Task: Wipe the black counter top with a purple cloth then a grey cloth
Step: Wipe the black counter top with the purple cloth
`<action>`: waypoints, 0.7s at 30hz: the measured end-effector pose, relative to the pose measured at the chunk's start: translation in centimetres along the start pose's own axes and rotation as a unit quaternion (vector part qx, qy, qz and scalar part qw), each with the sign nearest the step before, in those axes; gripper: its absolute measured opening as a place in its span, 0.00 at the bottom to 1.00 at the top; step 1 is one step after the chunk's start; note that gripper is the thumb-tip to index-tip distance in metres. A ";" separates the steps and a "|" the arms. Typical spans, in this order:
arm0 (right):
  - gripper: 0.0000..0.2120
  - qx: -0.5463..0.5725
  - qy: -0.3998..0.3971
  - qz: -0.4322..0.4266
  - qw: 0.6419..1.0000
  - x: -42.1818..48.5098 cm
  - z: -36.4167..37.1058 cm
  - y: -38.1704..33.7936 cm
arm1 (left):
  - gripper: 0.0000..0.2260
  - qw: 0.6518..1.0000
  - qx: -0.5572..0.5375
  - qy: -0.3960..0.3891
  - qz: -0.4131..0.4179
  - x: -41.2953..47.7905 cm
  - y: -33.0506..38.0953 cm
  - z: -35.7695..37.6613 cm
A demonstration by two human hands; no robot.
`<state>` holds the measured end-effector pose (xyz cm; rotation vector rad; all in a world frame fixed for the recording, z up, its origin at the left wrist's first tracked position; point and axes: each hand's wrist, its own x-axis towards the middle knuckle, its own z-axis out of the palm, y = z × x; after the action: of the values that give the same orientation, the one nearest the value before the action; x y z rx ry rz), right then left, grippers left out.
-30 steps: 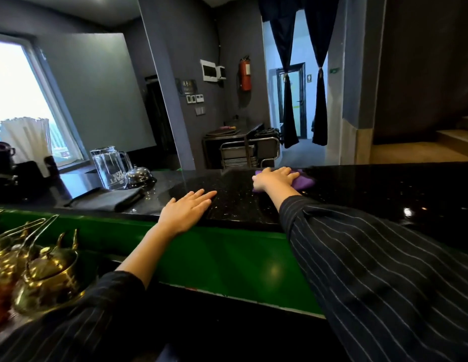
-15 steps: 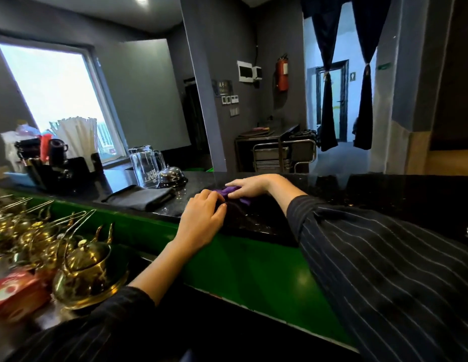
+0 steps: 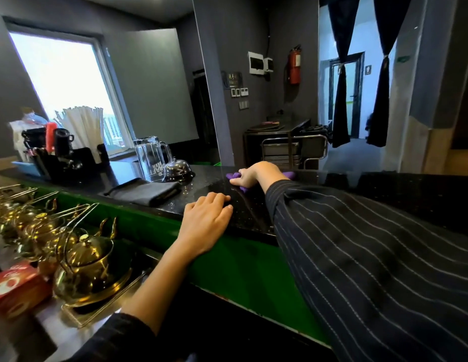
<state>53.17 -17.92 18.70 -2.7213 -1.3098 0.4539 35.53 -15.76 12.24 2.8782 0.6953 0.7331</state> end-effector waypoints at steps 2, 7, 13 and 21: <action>0.30 -0.022 0.007 -0.018 1.000 0.2 0.4 -1.4 | 0.15 1.000 -0.005 -0.004 0.002 0.1 -0.2 0.0; 0.32 -0.035 0.042 -0.085 0.995 -0.4 2.3 -2.6 | 0.18 0.999 -0.029 -0.025 -0.003 0.3 -1.0 -0.6; 0.32 0.009 0.098 -0.059 0.993 -4.9 4.0 -2.1 | 0.15 0.937 -0.326 -0.023 -0.121 0.9 -0.5 -3.2; 0.29 0.020 0.108 -0.064 0.992 -8.2 5.4 -3.8 | 0.20 0.918 -0.382 -0.005 -0.107 0.0 -2.6 -4.1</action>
<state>43.90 -22.16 16.18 -2.5479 -1.3884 0.1674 32.49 -13.51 15.31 2.0591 0.5452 0.7433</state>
